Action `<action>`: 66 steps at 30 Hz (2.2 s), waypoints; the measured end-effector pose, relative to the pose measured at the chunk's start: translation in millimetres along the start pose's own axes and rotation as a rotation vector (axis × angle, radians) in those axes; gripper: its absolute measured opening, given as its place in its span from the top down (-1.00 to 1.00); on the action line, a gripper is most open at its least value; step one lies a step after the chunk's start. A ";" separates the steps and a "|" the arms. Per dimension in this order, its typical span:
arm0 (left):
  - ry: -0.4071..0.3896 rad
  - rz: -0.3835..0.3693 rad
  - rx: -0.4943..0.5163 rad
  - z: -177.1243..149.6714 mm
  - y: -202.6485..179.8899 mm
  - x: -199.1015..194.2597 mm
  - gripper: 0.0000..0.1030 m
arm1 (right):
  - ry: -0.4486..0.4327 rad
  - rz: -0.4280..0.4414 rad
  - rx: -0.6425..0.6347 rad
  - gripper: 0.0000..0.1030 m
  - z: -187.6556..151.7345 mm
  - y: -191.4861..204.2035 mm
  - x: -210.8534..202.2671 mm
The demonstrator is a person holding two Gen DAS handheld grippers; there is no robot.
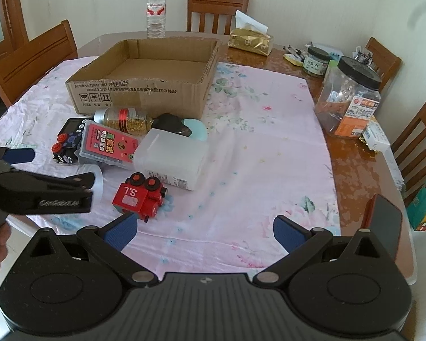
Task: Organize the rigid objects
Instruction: 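Move the left tool to the clear plastic jar while the right tool approaches the red toy train, then close the left gripper on the clear jar while the right gripper grasps the red train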
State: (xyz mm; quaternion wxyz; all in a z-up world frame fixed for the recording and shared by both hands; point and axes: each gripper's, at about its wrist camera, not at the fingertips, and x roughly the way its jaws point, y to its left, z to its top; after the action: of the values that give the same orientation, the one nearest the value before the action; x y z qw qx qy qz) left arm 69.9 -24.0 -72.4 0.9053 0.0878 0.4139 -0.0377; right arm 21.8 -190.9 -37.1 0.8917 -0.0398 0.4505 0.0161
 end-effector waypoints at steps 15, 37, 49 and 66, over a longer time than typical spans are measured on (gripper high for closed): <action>0.003 -0.020 -0.019 -23.8 26.7 10.6 -0.99 | 0.066 0.083 -0.067 -1.00 -5.9 20.2 40.4; 0.006 0.001 -0.025 -28.1 63.1 19.4 -0.81 | 0.025 0.180 -0.076 -0.84 -6.6 71.6 82.1; 0.014 -0.031 -0.007 -26.5 68.8 23.3 -0.81 | -0.011 0.166 -0.073 -0.73 0.0 77.9 91.8; 0.025 -0.073 -0.021 -22.1 74.9 29.2 -0.79 | -0.025 0.073 -0.086 -0.17 3.5 79.0 92.3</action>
State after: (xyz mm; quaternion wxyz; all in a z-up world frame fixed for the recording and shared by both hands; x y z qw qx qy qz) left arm 83.2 53.9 -99.1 0.8989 0.0634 0.4287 -0.0652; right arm 74.3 -112.5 -113.8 0.8936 -0.0615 0.4393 0.0682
